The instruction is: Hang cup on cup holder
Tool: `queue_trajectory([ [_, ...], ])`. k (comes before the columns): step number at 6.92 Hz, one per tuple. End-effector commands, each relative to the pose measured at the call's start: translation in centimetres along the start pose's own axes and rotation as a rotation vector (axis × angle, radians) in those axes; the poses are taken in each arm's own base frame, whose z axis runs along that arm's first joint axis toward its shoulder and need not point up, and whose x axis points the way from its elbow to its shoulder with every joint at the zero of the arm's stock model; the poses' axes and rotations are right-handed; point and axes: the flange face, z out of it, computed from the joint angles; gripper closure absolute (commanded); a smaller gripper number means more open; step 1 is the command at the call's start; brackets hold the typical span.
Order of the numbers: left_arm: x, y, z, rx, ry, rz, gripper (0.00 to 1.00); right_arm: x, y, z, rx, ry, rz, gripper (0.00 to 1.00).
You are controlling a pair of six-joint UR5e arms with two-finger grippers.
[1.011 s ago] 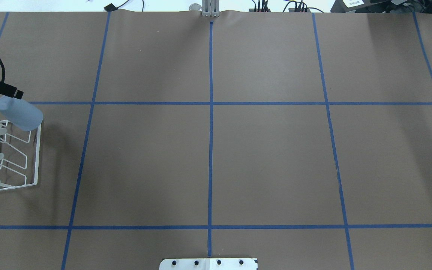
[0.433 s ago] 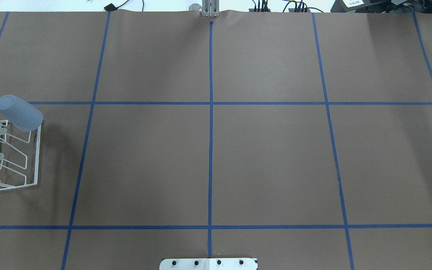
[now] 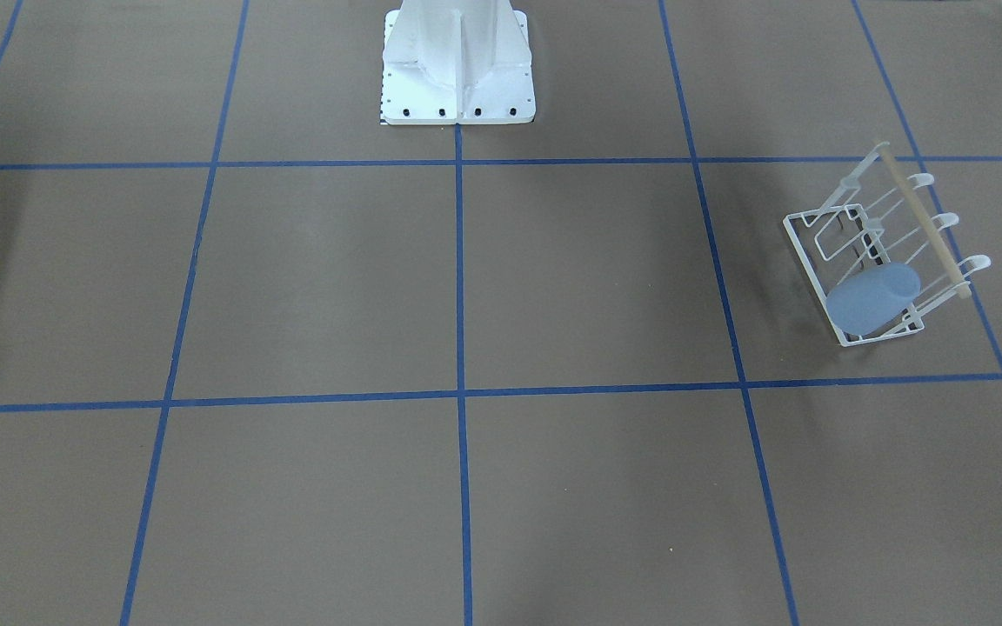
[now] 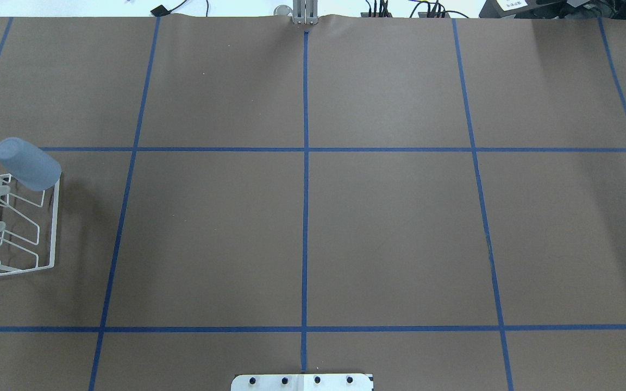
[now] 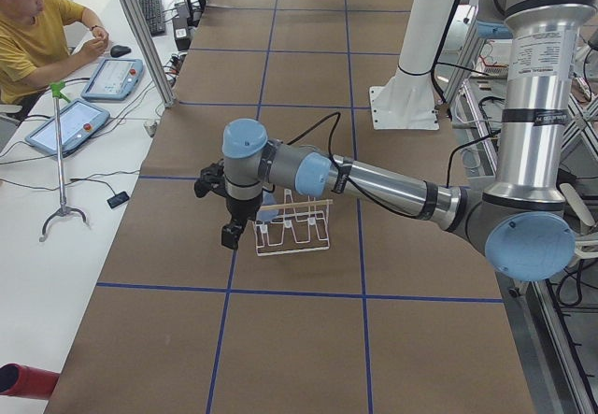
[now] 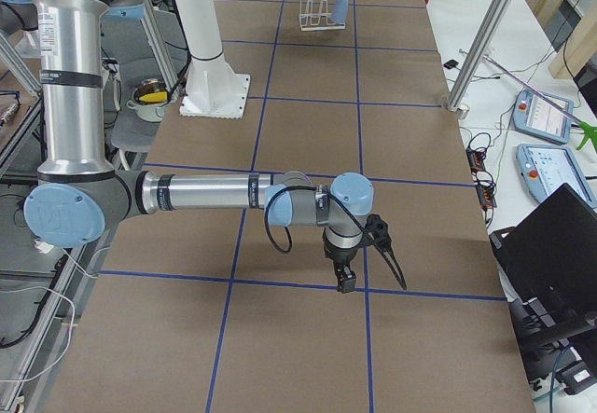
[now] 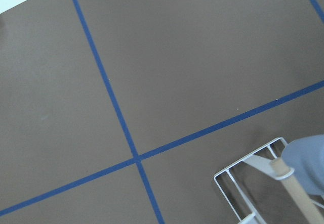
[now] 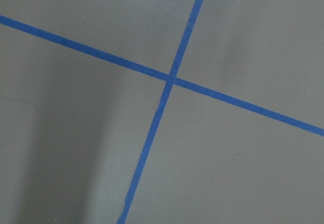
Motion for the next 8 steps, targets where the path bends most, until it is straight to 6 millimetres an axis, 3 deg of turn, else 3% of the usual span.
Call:
queue_trajectory([
  [1,-3.4,6.0,2.1,-0.064,0.006,-0.100,0.02,1.2,0.6,-1.5,0.030,0.004,0.042,0.00],
  [8,-3.0,6.0,2.2,-0.057,0.006,-0.080,0.02,0.2,0.1,-2.8,0.056,0.005,0.106,0.00],
])
